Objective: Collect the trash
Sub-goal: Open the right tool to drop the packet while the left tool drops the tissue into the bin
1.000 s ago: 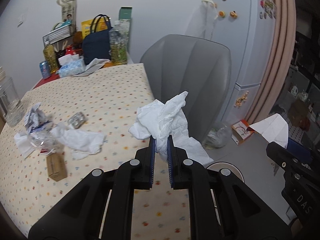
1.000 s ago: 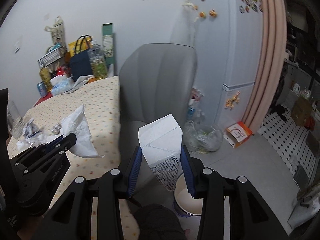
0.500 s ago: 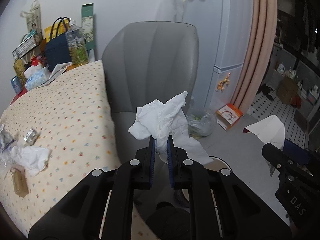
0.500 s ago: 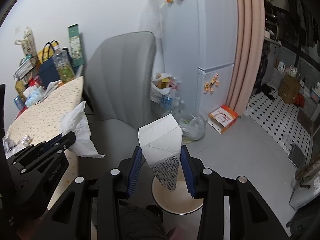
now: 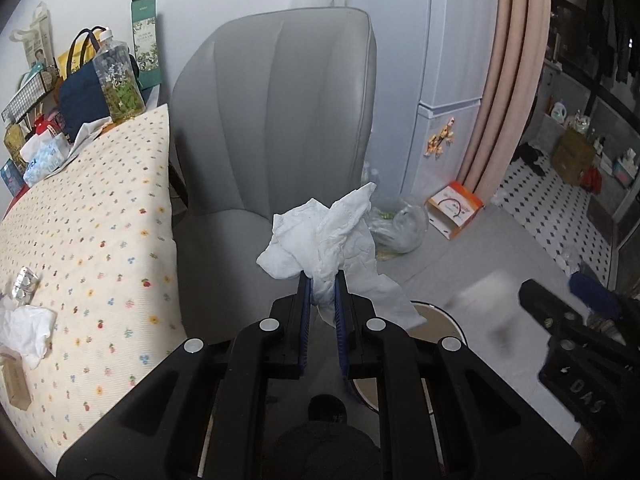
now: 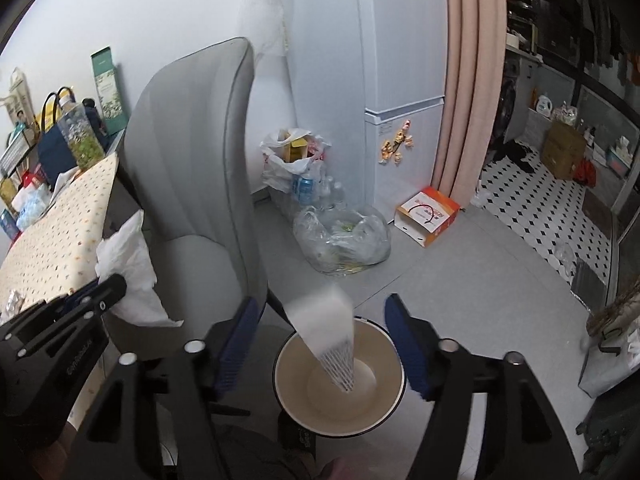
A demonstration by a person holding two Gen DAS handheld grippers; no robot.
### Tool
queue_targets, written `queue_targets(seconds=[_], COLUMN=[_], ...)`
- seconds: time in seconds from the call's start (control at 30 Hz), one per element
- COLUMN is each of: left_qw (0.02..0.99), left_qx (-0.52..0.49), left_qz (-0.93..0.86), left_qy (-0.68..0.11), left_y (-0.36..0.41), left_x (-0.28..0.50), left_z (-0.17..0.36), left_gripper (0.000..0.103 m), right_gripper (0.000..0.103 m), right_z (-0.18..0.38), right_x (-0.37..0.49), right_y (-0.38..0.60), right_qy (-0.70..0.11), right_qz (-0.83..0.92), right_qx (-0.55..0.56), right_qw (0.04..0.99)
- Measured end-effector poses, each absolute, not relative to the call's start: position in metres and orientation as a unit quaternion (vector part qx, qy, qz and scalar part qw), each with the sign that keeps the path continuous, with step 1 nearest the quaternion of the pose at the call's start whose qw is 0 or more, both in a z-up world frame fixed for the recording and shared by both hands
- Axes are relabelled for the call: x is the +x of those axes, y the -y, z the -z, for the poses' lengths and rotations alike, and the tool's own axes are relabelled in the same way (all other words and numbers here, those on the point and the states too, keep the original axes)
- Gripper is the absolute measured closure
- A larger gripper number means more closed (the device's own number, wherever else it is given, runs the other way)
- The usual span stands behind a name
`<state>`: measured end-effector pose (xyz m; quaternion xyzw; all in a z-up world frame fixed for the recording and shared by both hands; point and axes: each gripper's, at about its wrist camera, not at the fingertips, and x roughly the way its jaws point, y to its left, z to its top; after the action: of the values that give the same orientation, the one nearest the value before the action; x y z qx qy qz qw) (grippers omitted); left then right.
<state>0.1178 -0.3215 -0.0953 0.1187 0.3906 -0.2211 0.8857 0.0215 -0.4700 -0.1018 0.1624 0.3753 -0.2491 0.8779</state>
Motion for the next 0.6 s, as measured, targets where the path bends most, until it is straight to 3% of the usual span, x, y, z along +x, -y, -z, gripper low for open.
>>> queue_targets(seconds=[0.23,0.3,0.37,0.6], left_qw=[0.875,0.869,0.865,0.848], left_qx=[0.128,0.13,0.134,0.143], left_qz=[0.24,0.251,0.26,0.303], left_qy=[-0.4,-0.405,-0.407,-0.411], left_y=[0.344,0.352,0.36,0.392], left_x=[0.11,0.106,0.103,0.084], left_z=[0.105,0.108,0.11,0.115], left_gripper=[0.091,0.091,0.091,0.091], right_gripper=[0.035,0.024,0.021,0.021], right_z=[0.109,0.107,0.103,0.097], right_x=[0.002,-0.007,-0.016,-0.049], right_y=[0.491,0.494,0.497,0.517], right_qy=[-0.382,-0.377,-0.368,-0.355], right_qz=[0.276,0.294,0.308,0.349], right_qx=[0.178,0.175,0.173,0.184], right_qw=[0.864,0.861,0.86,0.847])
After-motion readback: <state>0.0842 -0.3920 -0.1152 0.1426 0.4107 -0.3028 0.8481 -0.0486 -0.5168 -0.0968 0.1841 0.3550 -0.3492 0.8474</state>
